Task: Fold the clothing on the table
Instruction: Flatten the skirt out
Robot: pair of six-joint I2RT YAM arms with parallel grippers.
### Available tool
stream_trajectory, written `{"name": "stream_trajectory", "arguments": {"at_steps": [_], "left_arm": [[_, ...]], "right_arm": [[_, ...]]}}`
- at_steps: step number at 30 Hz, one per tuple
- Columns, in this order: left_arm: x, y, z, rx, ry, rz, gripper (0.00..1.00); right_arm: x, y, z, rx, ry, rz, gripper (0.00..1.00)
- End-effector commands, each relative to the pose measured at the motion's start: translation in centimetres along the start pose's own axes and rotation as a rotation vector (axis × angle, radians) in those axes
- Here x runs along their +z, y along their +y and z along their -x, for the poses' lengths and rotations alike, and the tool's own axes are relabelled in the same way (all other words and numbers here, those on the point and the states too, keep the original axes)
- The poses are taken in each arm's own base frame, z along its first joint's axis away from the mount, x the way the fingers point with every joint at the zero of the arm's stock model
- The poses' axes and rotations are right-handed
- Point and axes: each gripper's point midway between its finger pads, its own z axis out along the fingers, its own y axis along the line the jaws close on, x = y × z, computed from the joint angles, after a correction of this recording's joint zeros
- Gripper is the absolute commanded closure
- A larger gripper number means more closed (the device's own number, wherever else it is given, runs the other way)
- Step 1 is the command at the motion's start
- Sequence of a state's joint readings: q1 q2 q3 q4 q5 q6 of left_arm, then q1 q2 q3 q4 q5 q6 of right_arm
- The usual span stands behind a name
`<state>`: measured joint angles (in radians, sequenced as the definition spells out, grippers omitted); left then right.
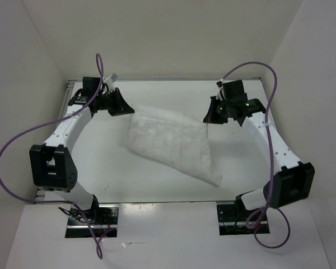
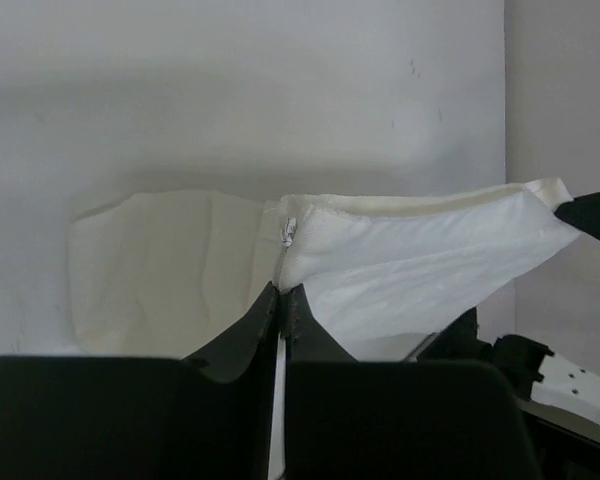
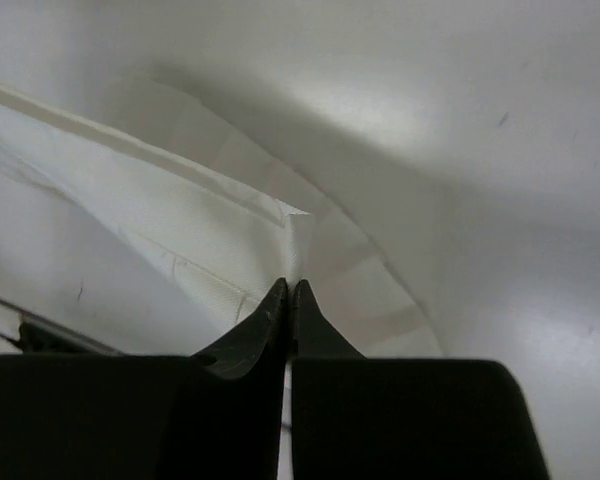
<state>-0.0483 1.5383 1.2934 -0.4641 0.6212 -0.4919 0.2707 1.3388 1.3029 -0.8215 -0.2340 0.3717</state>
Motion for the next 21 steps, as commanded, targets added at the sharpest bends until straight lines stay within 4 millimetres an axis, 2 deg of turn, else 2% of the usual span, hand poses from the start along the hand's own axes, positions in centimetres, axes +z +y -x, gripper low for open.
{"name": "stream_trajectory", "arguments": {"at_steps": [1,2,3,4,5,6,8,9,10,11,12,13,14,15,16,18,19,20,21], "left_arm": [[0.3,0.8,8.5,0.12,-0.158,0.059,0.97],[0.1,0.9,10.1,0.126,-0.184,0.06,0.97],[-0.2,0.7,11.5,0.137,-0.21,0.058,0.97],[0.6,1.1,12.2,0.126,-0.196,0.063,0.97],[-1.2,-0.5,15.1,0.16,-0.258,0.052,0.97],[-2.0,-1.0,16.3,0.172,-0.282,0.041,0.96],[-3.9,-3.2,18.6,0.229,-0.343,0.014,0.94],[-6.1,-5.2,20.6,0.278,-0.413,-0.003,0.94],[-7.6,-6.8,21.4,0.323,-0.454,-0.015,0.94],[-8.7,-7.8,22.1,0.357,-0.483,-0.01,0.93],[-11.0,-9.7,23.7,0.41,-0.548,-0.02,0.93],[-11.6,-10.2,24.2,0.417,-0.565,-0.015,0.93],[-11.9,-10.4,24.3,0.423,-0.562,-0.011,0.93],[-12.0,-10.4,24.4,0.427,-0.559,-0.023,0.93],[-10.7,-9.2,24.2,0.413,-0.536,-0.025,0.93],[-9.4,-8.2,22.6,0.378,-0.493,-0.049,0.93],[-8.0,-7.4,21.5,0.355,-0.465,-0.052,0.93],[-4.7,-3.7,18.9,0.289,-0.395,-0.04,0.93],[-4.9,-3.5,17.4,0.268,-0.393,-0.044,0.93]], "right_arm": [[-0.6,-2.7,9.7,-0.09,-0.245,-0.144,1.0],[-0.6,-2.6,12.0,-0.094,-0.269,-0.148,1.0],[-0.6,-2.7,13.1,-0.089,-0.286,-0.151,1.0],[-0.9,-2.8,14.5,-0.091,-0.327,-0.172,0.98],[-2.0,-2.1,17.0,-0.119,-0.41,-0.168,0.98],[-2.8,-1.7,18.3,-0.136,-0.456,-0.17,0.97],[-7.1,-0.2,21.8,-0.154,-0.62,-0.177,0.97],[-8.5,-0.4,23.0,-0.171,-0.666,-0.203,0.97],[-11.9,0.0,24.6,-0.169,-0.762,-0.242,0.97],[-13.5,0.2,25.6,-0.171,-0.814,-0.259,0.97],[-15.6,0.6,26.3,-0.186,-0.871,-0.274,0.98],[-17.9,1.2,27.0,-0.188,-0.931,-0.277,0.98],[-18.7,0.7,27.4,-0.178,-0.951,-0.295,1.0],[-18.9,0.8,27.5,-0.187,-0.959,-0.297,1.0],[-18.9,0.8,27.5,-0.188,-0.959,-0.297,1.0],[-16.9,0.6,26.4,-0.195,-0.899,-0.271,1.0],[-14.0,-0.3,24.7,-0.179,-0.824,-0.258,1.0],[-12.1,-0.3,23.4,-0.177,-0.774,-0.217,1.0],[-11.6,0.3,22.3,-0.176,-0.772,-0.177,1.0]]}}
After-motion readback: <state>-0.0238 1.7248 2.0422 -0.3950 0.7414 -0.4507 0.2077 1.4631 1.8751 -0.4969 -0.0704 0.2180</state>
